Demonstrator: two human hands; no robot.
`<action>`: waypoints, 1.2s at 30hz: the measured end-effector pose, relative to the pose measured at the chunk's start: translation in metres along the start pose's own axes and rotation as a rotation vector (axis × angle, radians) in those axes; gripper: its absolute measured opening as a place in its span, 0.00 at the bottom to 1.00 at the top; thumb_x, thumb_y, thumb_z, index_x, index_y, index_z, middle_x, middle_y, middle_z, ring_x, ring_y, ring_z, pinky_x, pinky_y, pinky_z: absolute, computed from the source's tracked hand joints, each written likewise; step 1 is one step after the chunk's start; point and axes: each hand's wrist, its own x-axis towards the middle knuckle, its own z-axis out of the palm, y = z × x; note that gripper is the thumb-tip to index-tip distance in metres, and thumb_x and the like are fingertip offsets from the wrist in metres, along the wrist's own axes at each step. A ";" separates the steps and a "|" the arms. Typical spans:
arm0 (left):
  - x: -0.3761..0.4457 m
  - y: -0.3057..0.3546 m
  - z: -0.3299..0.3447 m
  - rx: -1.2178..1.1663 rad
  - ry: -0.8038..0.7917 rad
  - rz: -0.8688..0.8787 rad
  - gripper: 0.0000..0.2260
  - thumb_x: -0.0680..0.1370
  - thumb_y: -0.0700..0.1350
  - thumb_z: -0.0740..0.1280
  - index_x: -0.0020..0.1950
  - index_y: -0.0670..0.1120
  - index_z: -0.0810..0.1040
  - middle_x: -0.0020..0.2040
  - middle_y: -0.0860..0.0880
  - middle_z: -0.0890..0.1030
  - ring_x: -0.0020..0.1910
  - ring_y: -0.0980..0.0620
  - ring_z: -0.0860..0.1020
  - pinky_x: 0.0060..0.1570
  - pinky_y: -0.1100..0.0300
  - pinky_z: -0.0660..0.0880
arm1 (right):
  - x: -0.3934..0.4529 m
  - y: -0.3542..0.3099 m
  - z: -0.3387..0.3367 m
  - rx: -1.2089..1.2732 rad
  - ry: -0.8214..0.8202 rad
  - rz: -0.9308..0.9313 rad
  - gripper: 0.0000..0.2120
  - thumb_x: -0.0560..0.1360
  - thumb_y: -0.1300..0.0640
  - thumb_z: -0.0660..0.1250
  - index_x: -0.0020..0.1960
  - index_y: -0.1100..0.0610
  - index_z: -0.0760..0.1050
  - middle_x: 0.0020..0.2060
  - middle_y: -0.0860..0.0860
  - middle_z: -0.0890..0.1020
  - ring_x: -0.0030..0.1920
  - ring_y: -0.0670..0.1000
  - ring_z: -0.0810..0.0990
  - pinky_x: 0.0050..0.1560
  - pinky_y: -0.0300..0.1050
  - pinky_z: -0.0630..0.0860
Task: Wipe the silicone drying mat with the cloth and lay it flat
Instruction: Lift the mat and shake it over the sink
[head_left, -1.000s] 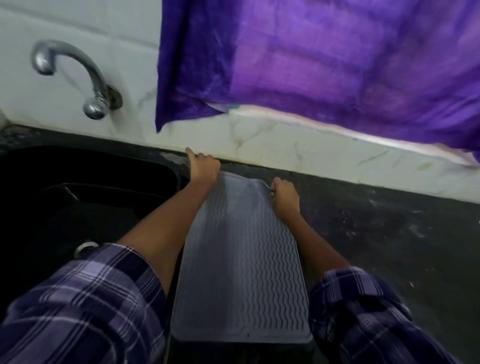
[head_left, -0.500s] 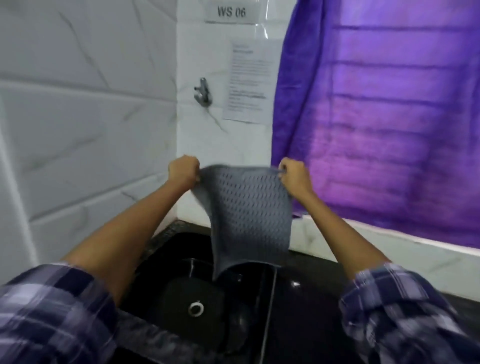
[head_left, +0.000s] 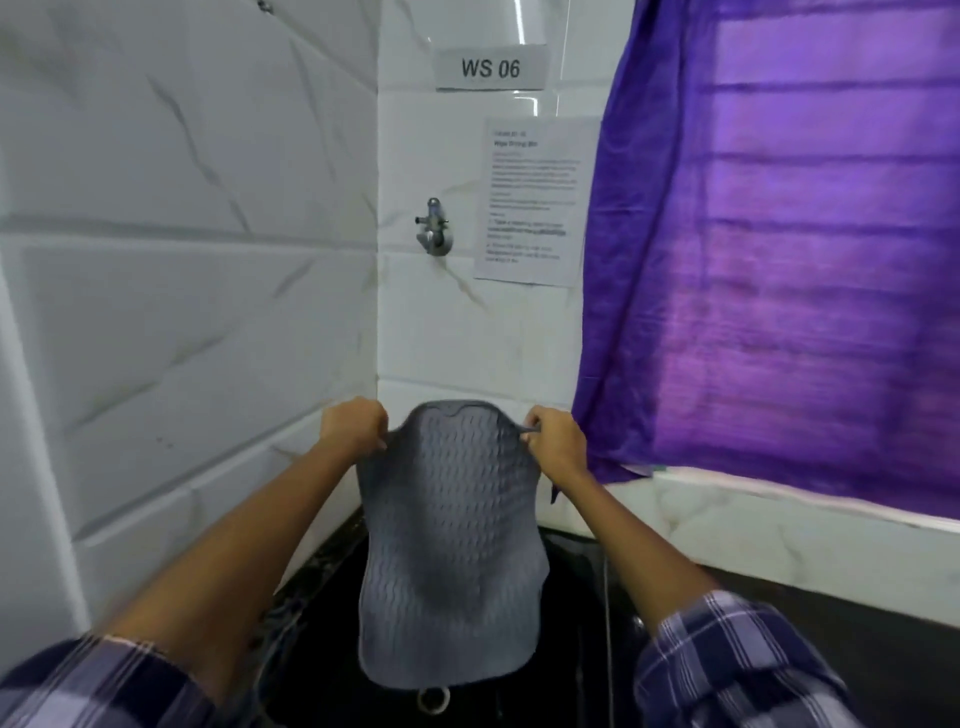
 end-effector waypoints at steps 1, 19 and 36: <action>0.002 -0.004 0.004 -0.050 0.011 -0.004 0.10 0.76 0.46 0.69 0.56 0.47 0.82 0.58 0.45 0.82 0.59 0.44 0.80 0.56 0.54 0.76 | 0.000 0.001 0.003 0.025 0.001 0.017 0.04 0.72 0.65 0.67 0.43 0.58 0.79 0.44 0.57 0.84 0.45 0.58 0.81 0.38 0.44 0.74; 0.005 0.011 0.038 0.175 0.133 0.091 0.10 0.81 0.36 0.55 0.61 0.39 0.71 0.60 0.39 0.74 0.58 0.39 0.78 0.53 0.47 0.76 | -0.020 0.025 -0.011 0.267 0.221 0.188 0.05 0.70 0.70 0.66 0.43 0.64 0.80 0.42 0.63 0.84 0.45 0.61 0.81 0.46 0.51 0.77; -0.098 0.232 0.008 -0.179 -0.329 0.469 0.11 0.81 0.42 0.64 0.60 0.38 0.76 0.53 0.38 0.76 0.48 0.40 0.79 0.33 0.58 0.78 | -0.074 0.169 -0.317 0.070 0.189 0.152 0.09 0.66 0.69 0.74 0.46 0.68 0.82 0.26 0.45 0.74 0.19 0.31 0.71 0.29 0.29 0.68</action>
